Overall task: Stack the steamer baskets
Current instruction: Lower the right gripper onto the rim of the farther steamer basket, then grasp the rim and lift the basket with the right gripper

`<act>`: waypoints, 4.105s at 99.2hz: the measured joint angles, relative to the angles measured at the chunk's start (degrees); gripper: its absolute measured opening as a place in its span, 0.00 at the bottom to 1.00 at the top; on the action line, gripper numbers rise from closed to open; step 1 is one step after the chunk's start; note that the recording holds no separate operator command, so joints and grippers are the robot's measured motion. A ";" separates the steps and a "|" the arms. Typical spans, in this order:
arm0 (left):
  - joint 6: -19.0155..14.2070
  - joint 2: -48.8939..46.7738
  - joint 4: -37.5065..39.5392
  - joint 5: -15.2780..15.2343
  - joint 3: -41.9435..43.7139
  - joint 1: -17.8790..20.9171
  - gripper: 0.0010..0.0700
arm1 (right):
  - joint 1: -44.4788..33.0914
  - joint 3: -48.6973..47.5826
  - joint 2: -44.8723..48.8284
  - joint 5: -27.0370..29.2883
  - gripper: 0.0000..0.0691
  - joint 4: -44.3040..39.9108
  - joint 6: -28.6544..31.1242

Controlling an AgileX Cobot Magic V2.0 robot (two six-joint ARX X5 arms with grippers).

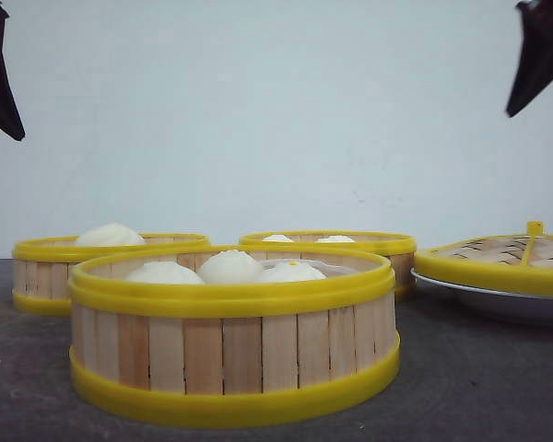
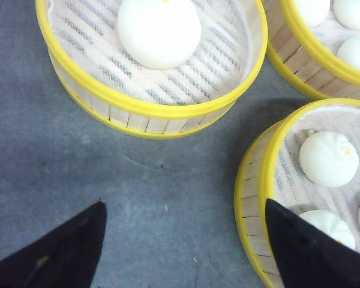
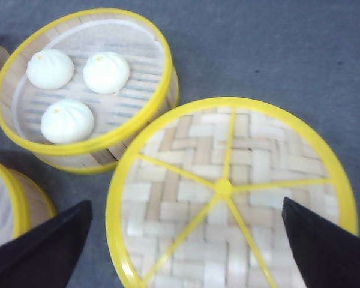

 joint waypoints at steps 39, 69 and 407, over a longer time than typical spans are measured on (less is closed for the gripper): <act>0.87 0.00 0.00 0.00 0.00 0.00 0.73 | 4.39 19.50 27.80 -1.66 0.90 -0.42 0.35; 0.94 0.00 -0.02 -0.15 0.00 0.00 0.73 | 5.86 39.58 47.08 -1.14 0.90 -7.23 -0.66; 5.44 0.02 -0.90 -1.92 0.00 0.09 0.73 | 26.58 36.44 33.22 2.60 0.03 -29.27 -7.69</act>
